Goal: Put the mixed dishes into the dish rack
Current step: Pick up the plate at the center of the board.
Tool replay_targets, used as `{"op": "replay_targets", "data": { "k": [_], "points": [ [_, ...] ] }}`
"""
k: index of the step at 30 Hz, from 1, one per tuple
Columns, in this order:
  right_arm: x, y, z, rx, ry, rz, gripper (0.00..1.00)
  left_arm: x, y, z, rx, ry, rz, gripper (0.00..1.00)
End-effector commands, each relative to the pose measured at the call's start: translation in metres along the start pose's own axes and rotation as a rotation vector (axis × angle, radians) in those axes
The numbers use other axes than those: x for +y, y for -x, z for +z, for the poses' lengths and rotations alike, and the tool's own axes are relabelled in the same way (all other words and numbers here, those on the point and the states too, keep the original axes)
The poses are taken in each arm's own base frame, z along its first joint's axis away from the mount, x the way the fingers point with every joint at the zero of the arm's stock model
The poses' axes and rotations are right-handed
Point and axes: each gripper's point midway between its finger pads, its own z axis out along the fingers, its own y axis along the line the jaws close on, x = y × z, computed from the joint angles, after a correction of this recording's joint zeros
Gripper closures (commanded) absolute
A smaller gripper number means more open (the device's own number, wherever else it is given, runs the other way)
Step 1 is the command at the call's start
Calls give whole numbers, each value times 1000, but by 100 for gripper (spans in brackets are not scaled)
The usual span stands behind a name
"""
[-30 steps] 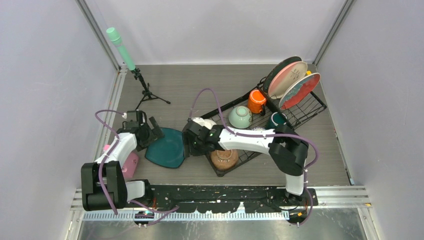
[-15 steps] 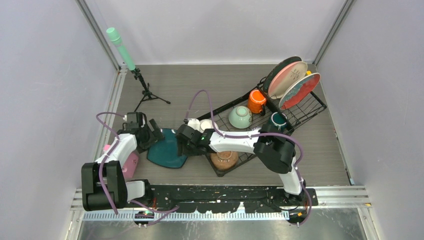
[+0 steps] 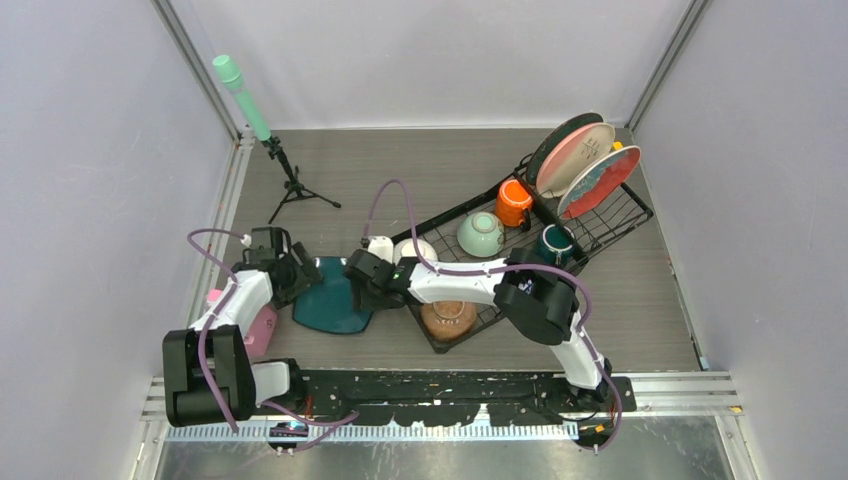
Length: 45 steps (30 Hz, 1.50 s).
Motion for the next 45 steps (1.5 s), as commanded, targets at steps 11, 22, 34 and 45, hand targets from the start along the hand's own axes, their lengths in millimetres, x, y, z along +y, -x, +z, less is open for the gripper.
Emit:
{"op": "replay_targets", "data": {
  "k": [11,22,34,45],
  "points": [
    [10,16,30,100,105,-211,41,-24,-35,-8,111,-170,-106,27],
    [10,18,34,197,170,-306,41,-45,-40,-16,78,-339,-162,43],
    [16,13,31,245,241,-370,41,-63,-47,-22,57,-500,-224,34],
    [34,4,23,288,356,-377,42,-68,-56,-20,84,-556,-296,44]
  ]
}}
